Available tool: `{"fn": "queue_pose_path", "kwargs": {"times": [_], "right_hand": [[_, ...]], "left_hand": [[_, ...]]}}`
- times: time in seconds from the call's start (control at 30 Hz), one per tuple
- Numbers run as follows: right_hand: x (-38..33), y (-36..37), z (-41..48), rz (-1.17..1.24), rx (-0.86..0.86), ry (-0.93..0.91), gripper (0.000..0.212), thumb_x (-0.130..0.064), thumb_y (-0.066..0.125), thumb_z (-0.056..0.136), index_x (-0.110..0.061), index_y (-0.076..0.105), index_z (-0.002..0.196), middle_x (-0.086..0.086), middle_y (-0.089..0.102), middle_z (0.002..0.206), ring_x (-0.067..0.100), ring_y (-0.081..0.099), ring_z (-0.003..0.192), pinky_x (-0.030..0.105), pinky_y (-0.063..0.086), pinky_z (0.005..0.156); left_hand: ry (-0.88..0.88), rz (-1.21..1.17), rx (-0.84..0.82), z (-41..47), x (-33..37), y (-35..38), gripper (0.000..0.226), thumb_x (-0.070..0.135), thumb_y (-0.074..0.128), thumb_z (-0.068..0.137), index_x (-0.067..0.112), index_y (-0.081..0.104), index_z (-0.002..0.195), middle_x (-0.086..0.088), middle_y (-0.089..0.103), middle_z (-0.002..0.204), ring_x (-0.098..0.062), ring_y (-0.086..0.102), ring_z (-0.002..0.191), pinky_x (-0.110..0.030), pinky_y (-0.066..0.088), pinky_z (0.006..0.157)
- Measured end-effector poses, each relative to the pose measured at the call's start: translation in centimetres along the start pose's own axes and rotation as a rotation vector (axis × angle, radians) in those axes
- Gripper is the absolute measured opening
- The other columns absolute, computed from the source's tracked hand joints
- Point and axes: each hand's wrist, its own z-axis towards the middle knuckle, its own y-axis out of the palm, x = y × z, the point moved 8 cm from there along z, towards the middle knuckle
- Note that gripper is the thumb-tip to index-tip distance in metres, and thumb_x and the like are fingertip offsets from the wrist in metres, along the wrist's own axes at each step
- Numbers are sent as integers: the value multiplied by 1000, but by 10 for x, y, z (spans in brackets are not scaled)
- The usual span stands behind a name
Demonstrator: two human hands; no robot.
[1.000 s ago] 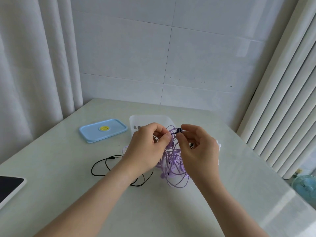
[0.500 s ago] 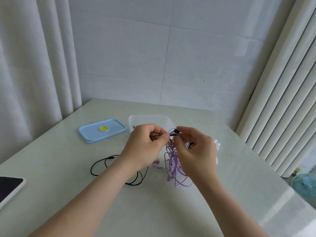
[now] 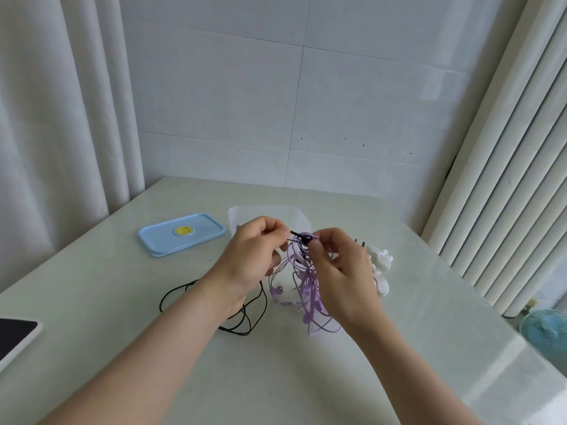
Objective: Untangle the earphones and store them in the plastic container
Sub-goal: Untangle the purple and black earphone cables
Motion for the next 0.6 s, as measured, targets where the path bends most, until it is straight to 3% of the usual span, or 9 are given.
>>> {"fn": "queue_pose_path", "kwargs": {"times": [0.1, 0.27, 0.37, 0.47, 0.6], "right_hand": [[-2, 11, -5, 190, -123, 49, 20, -18, 50, 111, -15, 66, 98, 3, 70, 87, 21, 60, 78, 40, 52, 75], [-3, 17, -7, 389, -186, 97, 21, -29, 55, 104, -15, 69, 100, 15, 77, 99, 39, 72, 100, 62, 57, 96], [-4, 13, -4, 318, -139, 53, 17, -26, 59, 107, -19, 74, 102, 9, 78, 96, 37, 72, 99, 58, 57, 96], [-6, 8, -3, 278, -82, 38, 14, -21, 61, 107, -19, 75, 104, 2, 79, 90, 26, 74, 89, 47, 60, 86], [-5, 3, -1, 189, -13, -7, 11, -21, 64, 105, -25, 75, 104, -3, 75, 79, 24, 72, 74, 50, 64, 71]], "left_hand": [[-98, -168, -91, 1, -6, 6, 15, 19, 56, 107, 17, 60, 92, -1, 55, 80, -13, 36, 55, -29, 28, 57], [-221, -252, -245, -6, -15, 19, 15, 19, 50, 107, 17, 60, 97, 2, 50, 71, -12, 33, 54, -32, 24, 59], [-159, -189, -227, -5, -13, 16, 15, 22, 57, 107, 16, 66, 97, 2, 54, 72, -12, 33, 55, -31, 25, 59], [-106, -125, -185, -3, -11, 14, 19, 29, 59, 108, 16, 67, 97, 3, 56, 71, -12, 31, 55, -28, 26, 57], [-69, -86, -100, -1, -5, 6, 31, 36, 49, 111, 16, 52, 86, 0, 52, 67, -13, 30, 53, -30, 27, 58]]}}
